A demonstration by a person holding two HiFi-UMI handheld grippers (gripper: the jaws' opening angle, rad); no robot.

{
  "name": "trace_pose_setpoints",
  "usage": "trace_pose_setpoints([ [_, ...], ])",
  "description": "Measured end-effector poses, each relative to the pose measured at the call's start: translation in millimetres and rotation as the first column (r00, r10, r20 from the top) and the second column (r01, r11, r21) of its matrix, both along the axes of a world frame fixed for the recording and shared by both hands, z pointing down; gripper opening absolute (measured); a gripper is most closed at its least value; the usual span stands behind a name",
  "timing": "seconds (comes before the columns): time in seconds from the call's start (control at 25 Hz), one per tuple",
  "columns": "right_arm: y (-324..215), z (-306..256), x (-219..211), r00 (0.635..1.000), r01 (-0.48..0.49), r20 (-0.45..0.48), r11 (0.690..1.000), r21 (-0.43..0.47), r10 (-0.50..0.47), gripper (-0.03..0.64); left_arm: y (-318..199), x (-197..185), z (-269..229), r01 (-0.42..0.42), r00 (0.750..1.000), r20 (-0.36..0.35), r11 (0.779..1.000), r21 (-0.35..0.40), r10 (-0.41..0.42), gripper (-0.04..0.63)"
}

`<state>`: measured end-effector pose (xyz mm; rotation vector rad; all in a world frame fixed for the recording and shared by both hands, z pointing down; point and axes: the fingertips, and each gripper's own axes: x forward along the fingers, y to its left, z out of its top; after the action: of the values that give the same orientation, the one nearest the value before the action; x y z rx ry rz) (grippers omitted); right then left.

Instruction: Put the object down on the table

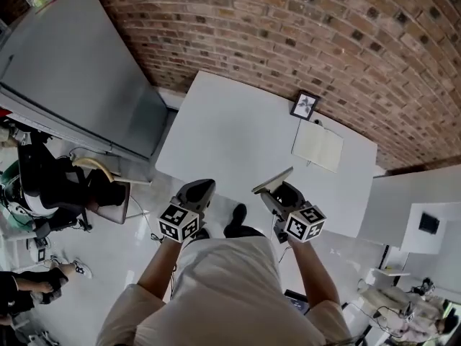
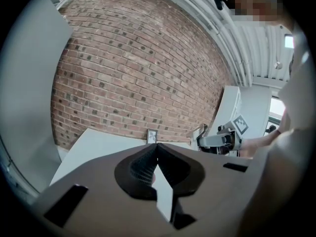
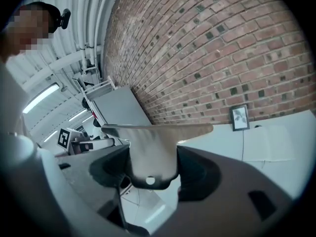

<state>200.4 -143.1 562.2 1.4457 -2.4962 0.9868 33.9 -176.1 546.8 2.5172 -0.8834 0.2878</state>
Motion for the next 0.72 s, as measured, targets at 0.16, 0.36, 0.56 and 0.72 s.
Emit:
trace_pose_setpoints([
  [0.16,-19.8,24.6,16.6,0.998,0.062,-0.019,0.997,-0.036,-0.063,0.288,-11.4,17.8,16.9,0.032,0.999,0.021,0.999,-0.021,-0.032,-0.006],
  [0.36,-46.9,53.8,24.2,0.992,0.119,-0.029,0.990,-0.075,-0.122,0.288,-26.3,29.1,37.5,0.083,0.996,0.028,0.995,-0.053,-0.082,-0.006],
  [0.56,-74.3,75.6,22.6,0.986,0.158,-0.035,0.977,-0.140,-0.164,0.288,-41.0,27.4,47.5,0.118,0.992,0.046,0.987,-0.106,-0.113,-0.006],
  [0.72,-93.3,98.1,19.3,0.983,0.163,-0.056,0.969,-0.187,-0.176,0.288,-54.0,20.1,59.0,0.136,0.990,0.057,0.982,-0.134,-0.129,-0.006],
])
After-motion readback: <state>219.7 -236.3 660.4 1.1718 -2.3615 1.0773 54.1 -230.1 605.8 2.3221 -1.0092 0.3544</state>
